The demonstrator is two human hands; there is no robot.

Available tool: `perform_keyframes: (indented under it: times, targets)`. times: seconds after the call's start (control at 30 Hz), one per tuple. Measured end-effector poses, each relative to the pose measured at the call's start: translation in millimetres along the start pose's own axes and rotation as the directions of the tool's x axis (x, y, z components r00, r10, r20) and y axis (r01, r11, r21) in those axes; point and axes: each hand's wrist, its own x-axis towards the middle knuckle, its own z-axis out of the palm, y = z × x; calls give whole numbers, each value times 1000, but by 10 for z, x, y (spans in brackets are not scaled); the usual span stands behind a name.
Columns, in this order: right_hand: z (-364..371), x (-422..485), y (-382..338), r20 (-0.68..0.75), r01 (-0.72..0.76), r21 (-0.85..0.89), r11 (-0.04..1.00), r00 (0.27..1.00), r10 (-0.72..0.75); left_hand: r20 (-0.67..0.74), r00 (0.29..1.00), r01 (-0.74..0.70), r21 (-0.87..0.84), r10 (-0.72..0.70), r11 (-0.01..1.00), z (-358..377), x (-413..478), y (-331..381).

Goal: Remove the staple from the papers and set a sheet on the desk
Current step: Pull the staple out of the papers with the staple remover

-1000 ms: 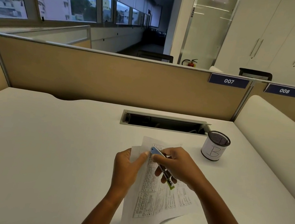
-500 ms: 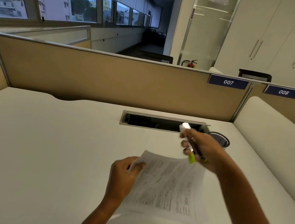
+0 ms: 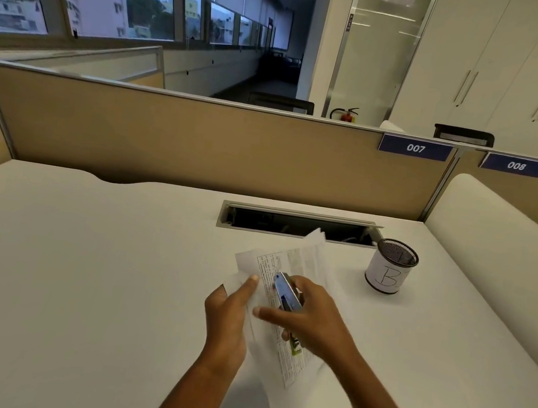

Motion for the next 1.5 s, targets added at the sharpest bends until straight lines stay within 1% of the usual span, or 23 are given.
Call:
perform_keyframes:
  times: [0.07,0.17,0.27,0.33,0.4,0.5,0.57,0.7,0.93,1.1,1.23,1.37,1.5]
  targets:
    - [87,-26,42,-31,53,-147,988,998,-58,-25,999,26,-55,-27,998,19,10,15]
    - [143,-56,105,-54,139,-328,934,985,-166,-48,999,15,-93,-19,996,27,18,46]
    - [155,-46,174,-88,229,-448,864,951,-297,-22,1000,10,-96,-13,995,12,-4,79]
    - [127,-34,202,-91,224,-451,864,952,-294,23,1000,19,-86,-17,996,-15,-10,83]
    - [81,-16,204,-59,179,-373,911,975,-216,60,998,36,-50,-33,998,-45,-6,66]
    - [19,5,145,13,46,-111,993,999,-45,80,994,76,-31,-73,997,-65,-9,27]
    - [-6,17,114,58,-36,26,999,998,34,72,994,82,-25,-80,996,-63,-20,2]
    - [-60,-5,32,133,-119,157,980,986,98,4,999,32,38,-33,999,-24,-52,-9]
    - [-155,-67,-112,183,-145,207,968,977,107,-47,993,-105,106,111,989,65,-197,38]
    - [-211,-84,-174,178,-144,217,965,978,106,-47,977,-200,129,207,971,128,-277,62]
    - [-263,-93,-225,183,-141,235,962,978,98,-52,958,-268,191,283,944,149,-295,69]
    - [-297,-92,-272,180,-136,256,957,979,91,-44,913,-379,281,406,882,170,-277,64]
    - [-284,-78,-295,165,-150,350,925,982,97,-27,845,-486,382,535,786,163,-217,45]
